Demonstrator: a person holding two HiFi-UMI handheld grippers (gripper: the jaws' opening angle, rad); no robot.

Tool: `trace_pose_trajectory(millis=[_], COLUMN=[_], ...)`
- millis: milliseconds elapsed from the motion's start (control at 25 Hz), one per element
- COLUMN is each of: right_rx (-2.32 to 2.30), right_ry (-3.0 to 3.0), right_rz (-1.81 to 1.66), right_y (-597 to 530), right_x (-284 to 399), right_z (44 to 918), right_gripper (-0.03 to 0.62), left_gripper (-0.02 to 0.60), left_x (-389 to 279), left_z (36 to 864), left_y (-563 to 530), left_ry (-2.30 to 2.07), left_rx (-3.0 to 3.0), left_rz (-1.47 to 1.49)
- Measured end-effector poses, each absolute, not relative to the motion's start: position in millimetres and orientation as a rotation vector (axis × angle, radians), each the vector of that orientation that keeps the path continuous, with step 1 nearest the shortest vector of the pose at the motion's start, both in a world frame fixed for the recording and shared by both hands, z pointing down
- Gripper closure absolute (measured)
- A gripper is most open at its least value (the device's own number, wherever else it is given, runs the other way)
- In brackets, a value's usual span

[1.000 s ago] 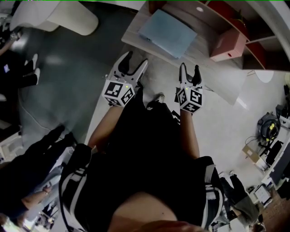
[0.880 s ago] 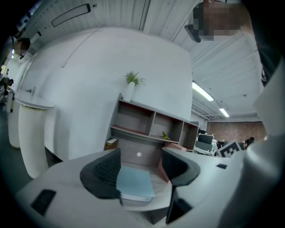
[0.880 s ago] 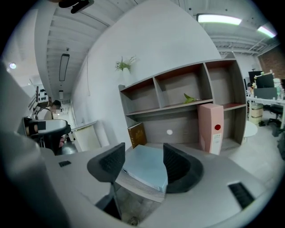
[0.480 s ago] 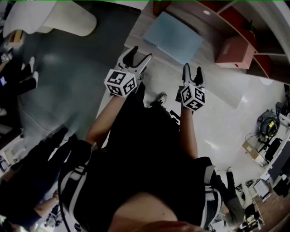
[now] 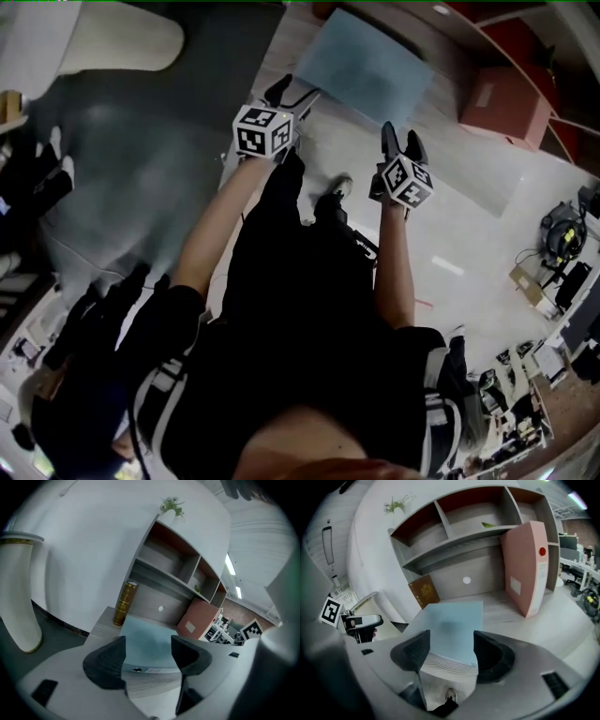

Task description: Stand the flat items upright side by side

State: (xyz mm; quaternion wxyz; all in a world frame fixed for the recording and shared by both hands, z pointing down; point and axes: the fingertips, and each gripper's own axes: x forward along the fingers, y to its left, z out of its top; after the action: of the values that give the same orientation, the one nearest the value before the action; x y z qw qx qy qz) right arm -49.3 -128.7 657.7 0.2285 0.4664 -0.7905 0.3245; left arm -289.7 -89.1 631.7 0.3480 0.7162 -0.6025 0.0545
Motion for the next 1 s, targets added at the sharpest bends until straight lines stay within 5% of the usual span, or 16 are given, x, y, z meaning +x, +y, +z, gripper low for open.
trace_pose_trajectory(millis=[560,1000], right_rx=[1.281,1.208], right_ry=[-1.988,-2.035], right_rz=[1.138,1.164], right_y=[-141,-137], right_x=[-47,-44], right_z=[744,743], right_gripper=[0.275,0.275], left_gripper=[0.256,0.255], left_x=[-332,-297], left_z=[755,759], left_y=[-124,-117], left_ry=[-1.465,-1.293], left_rx=[1.706,1.778], left_rz=[0.317,0.305])
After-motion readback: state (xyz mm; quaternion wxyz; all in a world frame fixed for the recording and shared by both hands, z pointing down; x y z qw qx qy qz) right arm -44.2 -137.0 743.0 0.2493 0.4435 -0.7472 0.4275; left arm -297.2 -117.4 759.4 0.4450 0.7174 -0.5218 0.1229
